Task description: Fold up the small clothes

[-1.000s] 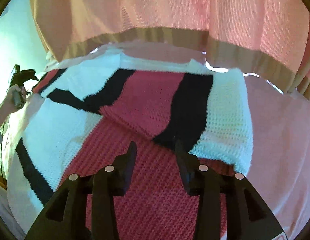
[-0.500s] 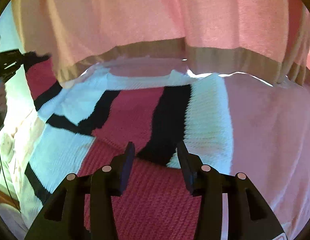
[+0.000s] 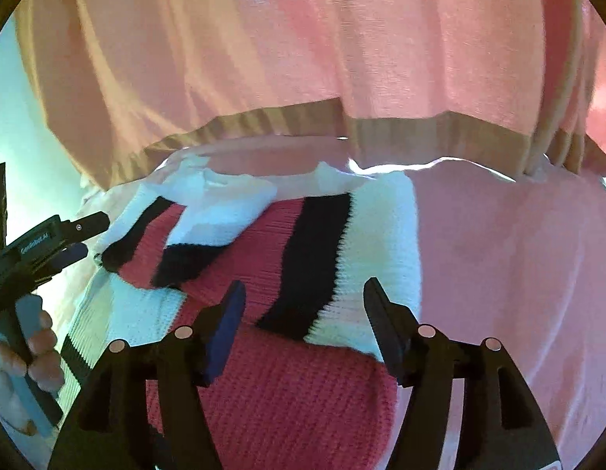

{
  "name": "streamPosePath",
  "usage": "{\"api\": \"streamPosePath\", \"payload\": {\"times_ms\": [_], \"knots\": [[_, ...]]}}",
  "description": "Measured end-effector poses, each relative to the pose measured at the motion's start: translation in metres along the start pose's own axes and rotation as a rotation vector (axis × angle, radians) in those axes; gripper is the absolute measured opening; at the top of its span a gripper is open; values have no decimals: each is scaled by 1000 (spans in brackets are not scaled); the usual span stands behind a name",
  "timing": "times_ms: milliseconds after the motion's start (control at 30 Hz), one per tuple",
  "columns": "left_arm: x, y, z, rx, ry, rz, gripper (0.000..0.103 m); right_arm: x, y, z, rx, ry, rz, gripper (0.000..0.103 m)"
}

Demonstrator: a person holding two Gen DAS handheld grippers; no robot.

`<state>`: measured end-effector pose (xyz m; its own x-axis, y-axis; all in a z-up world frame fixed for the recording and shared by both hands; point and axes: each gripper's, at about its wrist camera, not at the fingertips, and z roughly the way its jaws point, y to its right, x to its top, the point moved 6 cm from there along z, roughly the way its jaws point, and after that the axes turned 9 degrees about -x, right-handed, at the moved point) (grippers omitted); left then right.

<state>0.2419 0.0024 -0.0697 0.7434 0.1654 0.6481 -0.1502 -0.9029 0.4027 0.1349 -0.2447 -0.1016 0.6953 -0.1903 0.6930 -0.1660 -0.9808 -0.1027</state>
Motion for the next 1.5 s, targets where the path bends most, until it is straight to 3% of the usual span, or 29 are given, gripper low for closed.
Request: {"api": "streamPosePath", "payload": {"times_ms": [100,367,467,500,533,567,667,733,800,867,900,967,1067,1133,1200,1233,1267,1300,1367,1500], "knots": [[10,-35,3,45,1,-51,87,2,-22,17,47,-28,-5,63],[-5,-89,41,65,-139,-262,80,24,-115,68,4,-36,-109,68],[-9,-97,50,83,-162,-271,79,23,-135,100,-65,-72,-160,67],[-9,-98,52,87,-165,-266,79,23,-136,105,-76,-80,-163,62],[-10,-98,53,92,-168,-260,79,24,-134,111,-88,-84,-160,24],[-9,-97,53,95,-173,-246,79,25,-128,111,-94,-82,-145,15],[-9,-96,52,86,-177,-235,79,29,-82,76,-5,0,92,15],[-9,-96,51,77,-182,-236,79,10,-37,55,-19,31,235,16],[-10,-95,51,82,-182,-221,80,-16,-8,65,-88,-27,260,38],[-12,-93,51,94,-179,-195,81,-34,6,74,-83,-93,303,39],[-13,-92,51,99,-177,-186,81,-39,11,73,-30,-90,345,39],[-13,-92,50,96,-172,-188,81,-38,16,66,16,-68,392,53],[-10,-95,45,38,-155,-246,80,-30,20,66,47,-65,439,57],[-8,-98,44,5,-148,-283,70,-26,26,73,27,-79,458,58],[-6,-106,44,-23,-140,-335,45,-25,31,83,33,-85,491,55],[-4,-110,45,-30,-136,-354,36,-25,32,85,22,-78,494,35],[-4,-115,45,-52,-131,-384,18,-22,33,87,3,-83,479,9],[-3,-118,44,-65,-122,-400,10,-18,31,86,13,-89,475,8],[6,-120,35,-81,-70,-392,9,-1,25,65,74,-15,472,7],[19,-121,20,-44,10,-331,8,34,1,-12,204,241,374,7]]}}
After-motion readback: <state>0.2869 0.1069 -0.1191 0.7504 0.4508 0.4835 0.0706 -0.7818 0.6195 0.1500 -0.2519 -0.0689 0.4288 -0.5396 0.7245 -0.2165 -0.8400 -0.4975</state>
